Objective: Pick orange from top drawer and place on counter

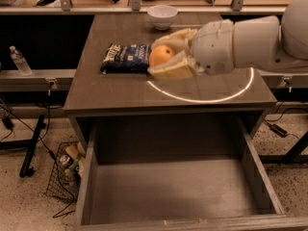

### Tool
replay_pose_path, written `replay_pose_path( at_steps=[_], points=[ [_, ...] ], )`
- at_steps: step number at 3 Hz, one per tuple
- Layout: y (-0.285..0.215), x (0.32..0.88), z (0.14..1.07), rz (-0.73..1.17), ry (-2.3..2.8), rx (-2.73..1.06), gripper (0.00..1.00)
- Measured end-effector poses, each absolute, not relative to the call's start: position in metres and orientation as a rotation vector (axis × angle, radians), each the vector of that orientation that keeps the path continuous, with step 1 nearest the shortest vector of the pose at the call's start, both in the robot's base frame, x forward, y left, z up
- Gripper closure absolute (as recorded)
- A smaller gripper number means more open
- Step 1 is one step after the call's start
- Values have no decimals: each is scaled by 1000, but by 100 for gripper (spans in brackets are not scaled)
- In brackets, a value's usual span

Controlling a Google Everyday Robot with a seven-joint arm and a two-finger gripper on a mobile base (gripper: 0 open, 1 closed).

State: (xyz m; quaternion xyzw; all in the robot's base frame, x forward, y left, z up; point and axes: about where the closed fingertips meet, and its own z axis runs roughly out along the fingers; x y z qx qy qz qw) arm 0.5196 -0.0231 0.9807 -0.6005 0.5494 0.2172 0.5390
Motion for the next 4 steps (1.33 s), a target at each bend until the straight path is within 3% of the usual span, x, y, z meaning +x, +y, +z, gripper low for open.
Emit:
replay_pose_path(
  at_steps=[2, 4],
  points=[
    [-25, 594, 1017, 473, 1225, -1303, 100],
    [-46, 650, 975, 407, 1359, -1236, 100]
  ],
)
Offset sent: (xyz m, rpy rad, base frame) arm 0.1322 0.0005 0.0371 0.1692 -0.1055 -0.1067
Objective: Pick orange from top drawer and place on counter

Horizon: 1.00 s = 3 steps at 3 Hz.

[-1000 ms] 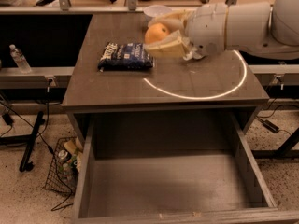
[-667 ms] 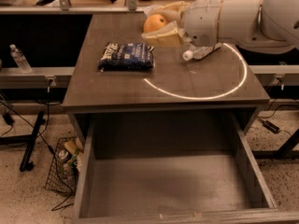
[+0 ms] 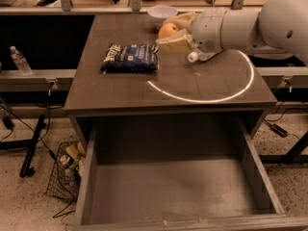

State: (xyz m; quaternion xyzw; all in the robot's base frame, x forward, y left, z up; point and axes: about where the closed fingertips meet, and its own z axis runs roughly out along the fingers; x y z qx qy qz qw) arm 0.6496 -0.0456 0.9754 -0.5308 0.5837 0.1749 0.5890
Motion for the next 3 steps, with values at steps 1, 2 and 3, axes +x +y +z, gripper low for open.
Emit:
replay_pose_path(
  at_steps=[1, 2, 3],
  points=[
    [-69, 658, 942, 393, 1457, -1187, 100],
    [-87, 659, 907, 404, 1532, -1139, 100],
    [-92, 659, 884, 429, 1577, -1120, 83]
  ],
)
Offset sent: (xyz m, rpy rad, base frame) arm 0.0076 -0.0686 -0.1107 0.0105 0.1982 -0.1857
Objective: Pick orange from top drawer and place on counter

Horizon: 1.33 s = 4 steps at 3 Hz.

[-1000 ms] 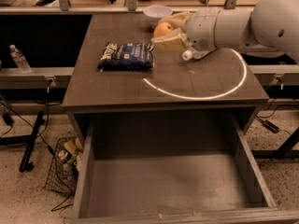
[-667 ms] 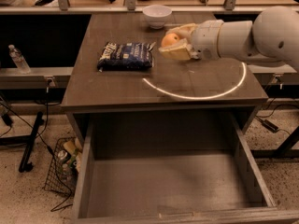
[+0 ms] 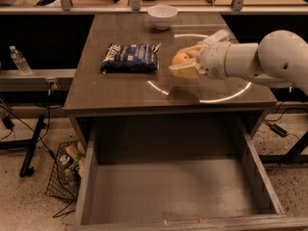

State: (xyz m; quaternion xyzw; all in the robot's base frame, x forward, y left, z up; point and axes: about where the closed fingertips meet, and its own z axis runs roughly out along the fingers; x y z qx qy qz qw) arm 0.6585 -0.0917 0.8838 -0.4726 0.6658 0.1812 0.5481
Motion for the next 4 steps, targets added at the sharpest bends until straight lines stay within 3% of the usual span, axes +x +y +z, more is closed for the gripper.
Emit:
replay_pose_path(
  at_steps=[3, 4],
  points=[
    [-106, 651, 863, 470, 1640, -1070, 13],
    [-102, 651, 861, 483, 1647, -1080, 0]
  ],
)
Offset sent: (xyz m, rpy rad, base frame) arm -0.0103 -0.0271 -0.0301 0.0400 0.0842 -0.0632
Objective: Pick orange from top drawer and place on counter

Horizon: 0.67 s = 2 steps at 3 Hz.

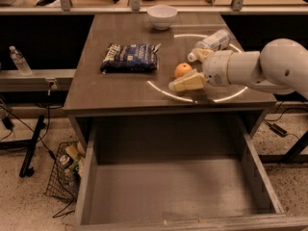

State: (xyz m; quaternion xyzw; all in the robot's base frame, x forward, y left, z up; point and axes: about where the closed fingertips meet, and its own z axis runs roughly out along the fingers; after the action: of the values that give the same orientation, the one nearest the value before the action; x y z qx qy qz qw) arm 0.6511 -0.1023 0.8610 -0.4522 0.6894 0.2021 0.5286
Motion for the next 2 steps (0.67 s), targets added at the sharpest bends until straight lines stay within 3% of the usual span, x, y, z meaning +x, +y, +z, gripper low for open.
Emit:
replay_pose_path(
  at_steps=[2],
  points=[
    [-113, 638, 889, 488, 1574, -1062, 0]
  ],
)
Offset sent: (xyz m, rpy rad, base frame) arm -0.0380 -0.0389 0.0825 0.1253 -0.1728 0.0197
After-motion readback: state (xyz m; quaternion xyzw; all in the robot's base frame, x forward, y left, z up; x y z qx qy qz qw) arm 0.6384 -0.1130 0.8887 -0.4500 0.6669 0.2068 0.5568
